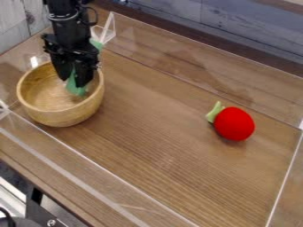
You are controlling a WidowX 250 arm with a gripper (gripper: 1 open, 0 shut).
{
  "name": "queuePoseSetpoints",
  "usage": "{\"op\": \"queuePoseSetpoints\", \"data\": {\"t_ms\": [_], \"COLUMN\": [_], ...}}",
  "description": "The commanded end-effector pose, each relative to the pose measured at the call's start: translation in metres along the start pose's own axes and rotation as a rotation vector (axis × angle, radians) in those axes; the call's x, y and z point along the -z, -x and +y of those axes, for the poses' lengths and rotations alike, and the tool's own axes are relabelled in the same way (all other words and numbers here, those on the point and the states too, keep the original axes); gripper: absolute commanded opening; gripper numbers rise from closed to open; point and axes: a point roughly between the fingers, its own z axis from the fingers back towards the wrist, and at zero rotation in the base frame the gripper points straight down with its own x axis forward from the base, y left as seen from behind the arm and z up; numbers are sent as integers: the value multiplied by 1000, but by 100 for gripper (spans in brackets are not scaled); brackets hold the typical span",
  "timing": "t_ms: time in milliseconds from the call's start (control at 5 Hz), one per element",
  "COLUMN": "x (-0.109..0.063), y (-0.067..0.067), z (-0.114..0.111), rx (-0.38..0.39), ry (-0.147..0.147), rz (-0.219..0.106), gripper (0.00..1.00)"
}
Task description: Put the green block in the brown bowl
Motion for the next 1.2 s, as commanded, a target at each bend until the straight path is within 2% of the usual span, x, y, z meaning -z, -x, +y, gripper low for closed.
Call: {"op": "queuePoseSetpoints", "data": {"t_ms": [0, 1000], "x": [-12, -23], "y": [-11, -9], "z": [1, -7], "rx": [2, -19], "ry": [-17, -15], "rz": [-41, -45], "gripper": [100, 100]}}
